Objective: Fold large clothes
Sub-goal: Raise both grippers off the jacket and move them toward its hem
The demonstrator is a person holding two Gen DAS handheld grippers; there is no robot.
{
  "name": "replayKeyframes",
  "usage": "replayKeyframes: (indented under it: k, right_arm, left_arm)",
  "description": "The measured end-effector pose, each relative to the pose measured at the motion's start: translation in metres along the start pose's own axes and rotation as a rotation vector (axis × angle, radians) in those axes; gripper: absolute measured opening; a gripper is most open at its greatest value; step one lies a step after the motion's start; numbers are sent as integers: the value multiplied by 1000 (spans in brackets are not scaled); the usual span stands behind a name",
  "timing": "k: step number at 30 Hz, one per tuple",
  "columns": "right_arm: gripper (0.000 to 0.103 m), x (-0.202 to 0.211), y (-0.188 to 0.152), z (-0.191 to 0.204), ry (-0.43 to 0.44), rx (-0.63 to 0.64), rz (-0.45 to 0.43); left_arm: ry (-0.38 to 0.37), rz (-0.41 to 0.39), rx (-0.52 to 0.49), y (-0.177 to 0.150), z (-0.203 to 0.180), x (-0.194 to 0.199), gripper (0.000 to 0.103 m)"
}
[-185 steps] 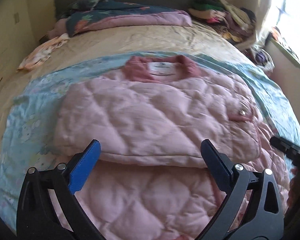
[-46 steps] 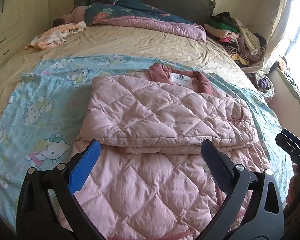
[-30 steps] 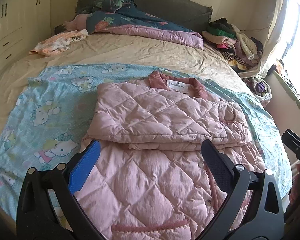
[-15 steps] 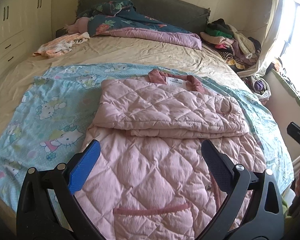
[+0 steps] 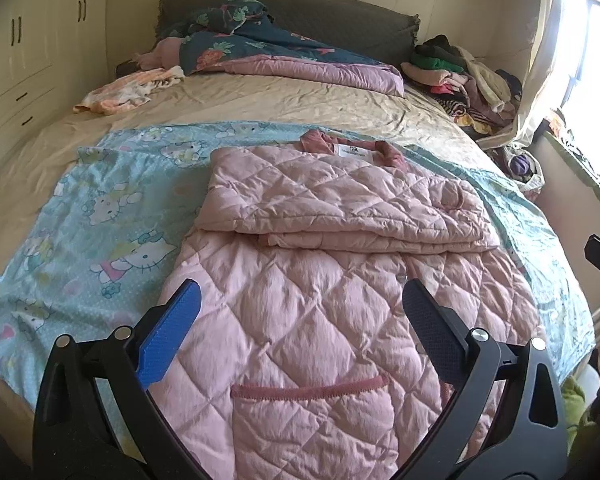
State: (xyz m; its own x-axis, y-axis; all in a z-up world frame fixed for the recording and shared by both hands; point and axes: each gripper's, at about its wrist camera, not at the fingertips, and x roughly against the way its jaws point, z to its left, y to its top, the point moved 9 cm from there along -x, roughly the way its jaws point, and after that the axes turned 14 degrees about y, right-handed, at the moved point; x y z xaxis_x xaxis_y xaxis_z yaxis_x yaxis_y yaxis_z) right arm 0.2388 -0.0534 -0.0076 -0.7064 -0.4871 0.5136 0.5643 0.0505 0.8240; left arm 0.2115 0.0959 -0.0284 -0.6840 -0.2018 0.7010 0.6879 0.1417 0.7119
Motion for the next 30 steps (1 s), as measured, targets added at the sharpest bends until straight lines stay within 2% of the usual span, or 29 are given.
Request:
replayKeyframes:
  k: [15, 30]
  right_arm:
    - [99, 21, -35, -9, -24, -7, -3]
    - [99, 42, -63, -25, -58, -26, 18]
  left_arm:
    - [16, -9, 29, -35, 13, 12, 95]
    - [39, 18, 22, -69, 26, 14, 95]
